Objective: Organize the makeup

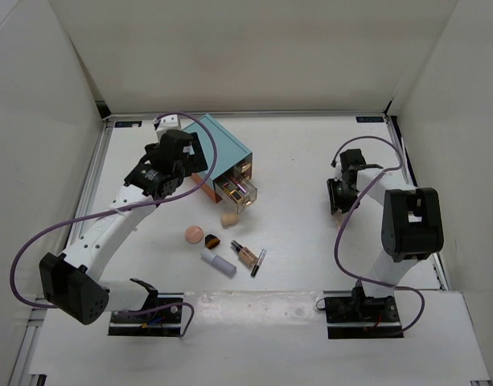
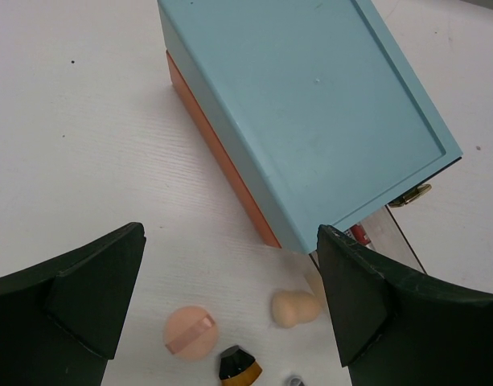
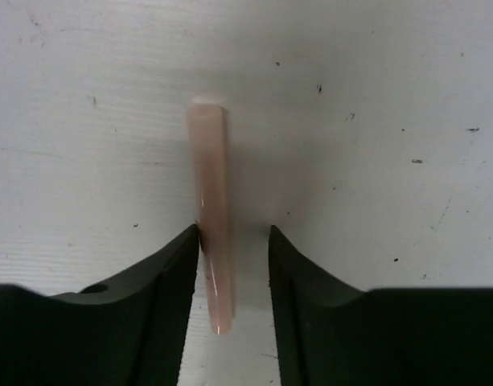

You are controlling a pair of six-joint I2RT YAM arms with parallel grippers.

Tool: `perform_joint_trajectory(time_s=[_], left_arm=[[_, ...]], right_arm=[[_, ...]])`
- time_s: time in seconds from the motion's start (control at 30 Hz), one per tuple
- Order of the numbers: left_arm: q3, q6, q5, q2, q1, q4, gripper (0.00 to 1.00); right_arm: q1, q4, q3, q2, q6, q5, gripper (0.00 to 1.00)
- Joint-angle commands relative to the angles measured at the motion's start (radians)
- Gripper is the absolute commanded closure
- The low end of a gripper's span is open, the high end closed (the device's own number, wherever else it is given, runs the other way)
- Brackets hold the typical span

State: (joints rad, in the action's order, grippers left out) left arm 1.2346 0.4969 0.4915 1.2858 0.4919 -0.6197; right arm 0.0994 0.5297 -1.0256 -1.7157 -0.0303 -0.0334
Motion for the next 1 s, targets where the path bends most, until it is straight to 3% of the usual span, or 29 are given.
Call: perform_joint_trajectory(time_s=[0.0,0.17,0.3,0.47,0.67,0.83,0.97], left_arm=[[0.002,-0.006,-0.001,-0.016,-0.007,0.006,0.02],[0.002,-0.006,0.001,-0.016,-0.007,0.0,0.02],[0.005,0.003,0.001,-0.022,-0.006,-0.006,0.02],[0.005,0.011,-0.004,-0.022,-0.006,-0.028,0.02],[0.005,0.022,-0.021,-0.04,-0.009,-0.077,0.02],[-0.004,0.034,-0.062,-0.077,-0.01,-0.123,0.01],[-0.029,0.039,-0.091,-0.117,-0.009,-0.123,0.02]], right_arm=[[0.011,-0.027,0.019,-0.015,0.026,-0.04,0.59],[0.039,-0.039,0.055,-0.021,0.024,-0.053,0.86],[0.091,-0.014,0.016,0.019,0.026,-0.065,0.99],[0.164,0.007,-0.102,0.16,0.023,-0.053,1.0],[0.305,0.047,-0.278,0.228,-0.025,0.104,1.0],[0.486,0.169,-0.595,0.09,-0.094,0.131,1.0],[0.56,0.237,-0.726,-0.014,-0.132,0.132,1.0]])
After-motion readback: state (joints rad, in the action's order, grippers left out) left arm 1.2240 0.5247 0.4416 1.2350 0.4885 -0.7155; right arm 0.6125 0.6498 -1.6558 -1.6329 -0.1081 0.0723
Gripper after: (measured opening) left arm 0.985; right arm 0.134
